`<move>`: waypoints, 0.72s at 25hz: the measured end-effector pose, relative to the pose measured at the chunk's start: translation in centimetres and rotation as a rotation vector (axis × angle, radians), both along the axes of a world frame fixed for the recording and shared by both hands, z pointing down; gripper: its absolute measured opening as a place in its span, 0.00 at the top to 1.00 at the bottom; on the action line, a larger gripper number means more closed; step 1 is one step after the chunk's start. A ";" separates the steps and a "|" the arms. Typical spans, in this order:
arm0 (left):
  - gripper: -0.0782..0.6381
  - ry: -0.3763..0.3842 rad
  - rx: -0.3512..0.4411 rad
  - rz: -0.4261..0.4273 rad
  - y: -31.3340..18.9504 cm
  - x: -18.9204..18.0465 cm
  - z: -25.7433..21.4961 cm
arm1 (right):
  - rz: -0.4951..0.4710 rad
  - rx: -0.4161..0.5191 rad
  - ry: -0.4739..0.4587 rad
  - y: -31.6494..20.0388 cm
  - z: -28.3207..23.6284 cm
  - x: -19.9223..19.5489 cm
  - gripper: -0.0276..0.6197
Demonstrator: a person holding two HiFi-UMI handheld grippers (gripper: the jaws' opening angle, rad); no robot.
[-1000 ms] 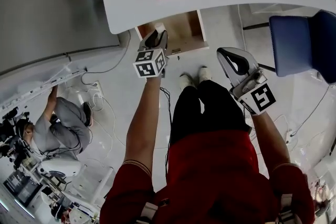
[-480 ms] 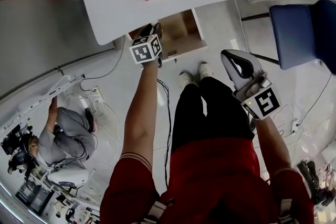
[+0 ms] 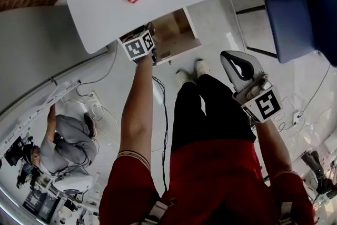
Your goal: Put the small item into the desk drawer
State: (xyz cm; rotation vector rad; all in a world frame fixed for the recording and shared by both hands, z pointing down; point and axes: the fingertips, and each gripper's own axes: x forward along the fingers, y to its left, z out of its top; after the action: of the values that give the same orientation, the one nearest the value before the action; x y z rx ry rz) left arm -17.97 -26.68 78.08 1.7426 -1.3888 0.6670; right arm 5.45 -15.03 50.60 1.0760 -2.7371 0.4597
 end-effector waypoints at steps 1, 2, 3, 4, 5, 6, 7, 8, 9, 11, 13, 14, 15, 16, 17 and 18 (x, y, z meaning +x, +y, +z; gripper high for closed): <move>0.70 -0.002 -0.003 -0.002 0.0 0.0 0.2 | 0.005 -0.004 0.006 0.0 0.2 0.1 0.94; 0.70 -0.005 -0.006 -0.004 0.0 -0.1 0.4 | 0.013 -0.005 0.009 0.0 0.3 0.2 0.94; 0.70 -0.009 -0.007 -0.003 -0.1 -0.1 0.5 | 0.020 -0.002 0.006 -0.2 0.2 0.1 0.94; 0.70 -0.012 -0.009 -0.001 -0.2 -0.2 0.6 | 0.024 0.001 0.002 -0.3 0.1 0.0 0.94; 0.70 -0.014 -0.011 0.002 -0.2 -0.1 0.7 | 0.025 0.002 -0.001 -0.4 0.2 0.0 0.94; 0.70 -0.016 -0.014 0.005 -0.3 -0.1 0.9 | 0.023 0.000 -0.002 -0.4 0.3 -0.1 0.94; 0.70 -0.017 -0.017 0.008 -0.4 -0.1 1.1 | 0.019 -0.004 -0.001 -0.3 0.6 0.0 0.94; 0.70 -0.018 -0.020 0.010 -0.4 -0.1 1.2 | 0.015 -0.007 0.001 -0.2 0.8 0.0 0.94; 0.70 -0.020 -0.023 0.011 -0.4 -0.1 1.4 | 0.013 -0.010 0.004 -0.2 1.0 0.1 0.94; 0.70 -0.024 -0.028 0.010 -0.4 -0.1 1.6 | 0.009 -0.013 0.006 -0.1 1.2 0.1 0.94; 0.69 -0.028 -0.030 0.007 -0.5 -0.2 1.7 | 0.013 -0.010 0.006 -0.4 1.1 0.1 0.94; 0.69 -0.029 -0.029 0.006 -0.5 -0.2 1.7 | 0.015 -0.010 0.006 -0.5 1.1 0.1 0.94; 0.69 -0.030 -0.029 0.003 -0.6 -0.3 1.7 | 0.016 -0.010 0.007 -0.6 1.1 0.2 0.94; 0.68 -0.031 -0.030 0.001 -0.6 -0.3 1.7 | 0.016 -0.009 0.007 -0.7 1.1 0.2 0.94; 0.68 -0.031 -0.030 -0.001 -0.6 -0.4 1.7 | 0.015 -0.010 0.007 -0.7 1.1 0.2 0.94; 0.67 -0.032 -0.029 -0.002 -0.6 -0.4 1.7 | 0.012 -0.011 0.007 -0.7 1.1 0.2 0.94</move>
State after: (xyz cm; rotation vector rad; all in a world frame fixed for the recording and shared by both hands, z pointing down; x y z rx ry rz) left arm -18.38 -27.31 79.73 1.7152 -1.3954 0.7130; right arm 5.64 -15.73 51.74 1.0901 -2.7205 0.4709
